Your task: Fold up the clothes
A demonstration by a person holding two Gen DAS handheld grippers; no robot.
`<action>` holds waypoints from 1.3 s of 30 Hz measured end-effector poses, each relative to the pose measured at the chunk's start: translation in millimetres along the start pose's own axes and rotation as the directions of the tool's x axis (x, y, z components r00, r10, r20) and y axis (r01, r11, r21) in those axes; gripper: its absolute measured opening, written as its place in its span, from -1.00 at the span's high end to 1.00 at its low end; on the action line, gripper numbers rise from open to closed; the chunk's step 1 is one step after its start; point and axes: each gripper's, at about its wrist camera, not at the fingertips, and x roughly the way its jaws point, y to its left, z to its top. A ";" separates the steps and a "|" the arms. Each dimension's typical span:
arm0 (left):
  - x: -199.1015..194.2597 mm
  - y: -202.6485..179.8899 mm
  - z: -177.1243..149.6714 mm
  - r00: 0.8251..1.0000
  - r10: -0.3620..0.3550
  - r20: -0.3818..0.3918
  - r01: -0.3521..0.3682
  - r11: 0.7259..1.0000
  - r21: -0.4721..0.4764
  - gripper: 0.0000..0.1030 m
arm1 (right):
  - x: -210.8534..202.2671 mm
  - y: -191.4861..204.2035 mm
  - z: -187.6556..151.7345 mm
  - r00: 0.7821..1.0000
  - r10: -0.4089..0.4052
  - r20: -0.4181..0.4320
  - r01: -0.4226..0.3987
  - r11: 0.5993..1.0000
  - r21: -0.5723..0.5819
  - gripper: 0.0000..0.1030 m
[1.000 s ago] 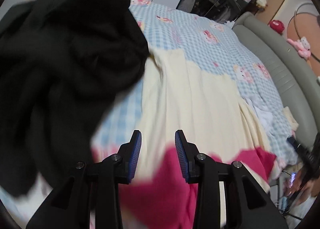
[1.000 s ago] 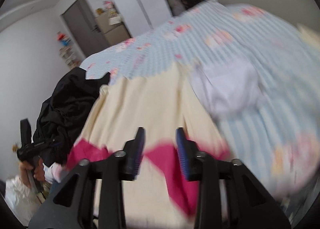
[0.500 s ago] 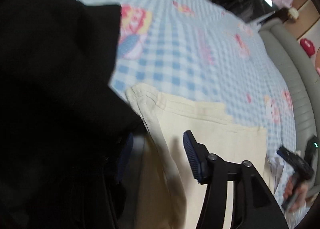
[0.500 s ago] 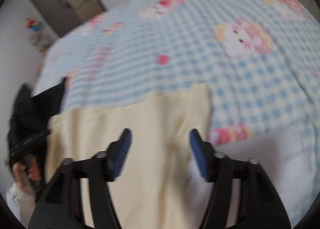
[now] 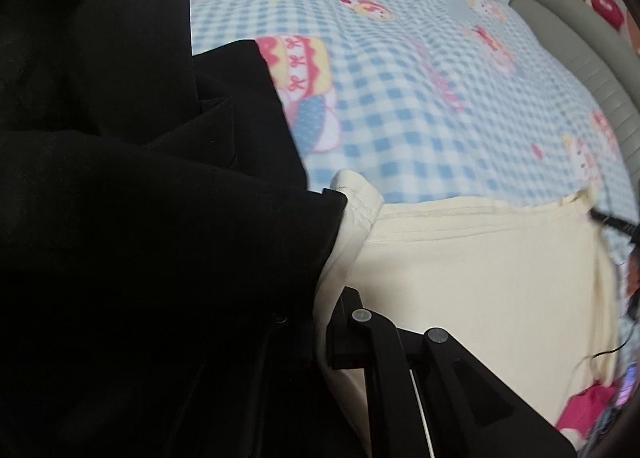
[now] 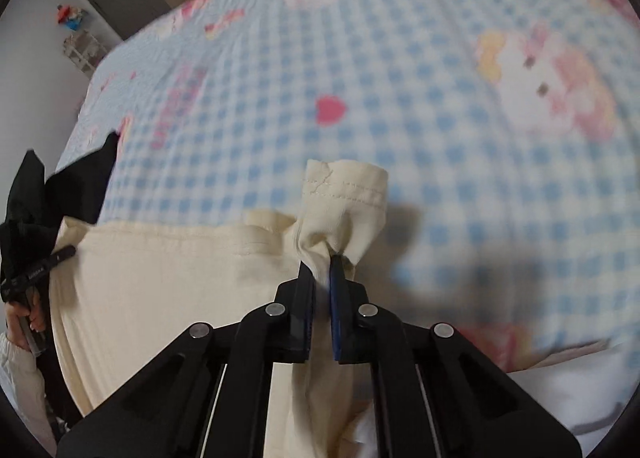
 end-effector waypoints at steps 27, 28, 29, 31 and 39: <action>-111.1 -17.9 -254.6 0.988 -0.143 0.066 0.152 0.974 -0.165 0.27 | -160.0 40.4 -291.0 0.971 0.226 0.081 -0.232 0.971 0.064 0.43; -116.5 -15.6 -256.5 0.986 -0.142 0.085 0.156 0.972 -0.176 0.27 | -157.1 36.6 -304.6 0.973 0.220 0.070 -0.226 0.970 0.089 0.43; -121.6 -14.6 -258.3 0.984 -0.143 0.103 0.160 0.971 -0.176 0.27 | -157.9 34.7 -314.0 0.974 0.214 0.076 -0.221 0.970 0.097 0.43; -117.0 -19.8 -259.6 0.986 -0.148 0.070 0.157 0.978 -0.136 0.27 | -161.0 31.8 -331.1 0.974 0.204 0.094 -0.213 0.971 0.108 0.38; -104.9 -42.9 -258.2 0.999 -0.054 0.000 0.054 0.998 -0.025 0.84 | -158.5 57.2 -349.7 0.980 0.192 0.053 -0.195 0.979 0.066 0.33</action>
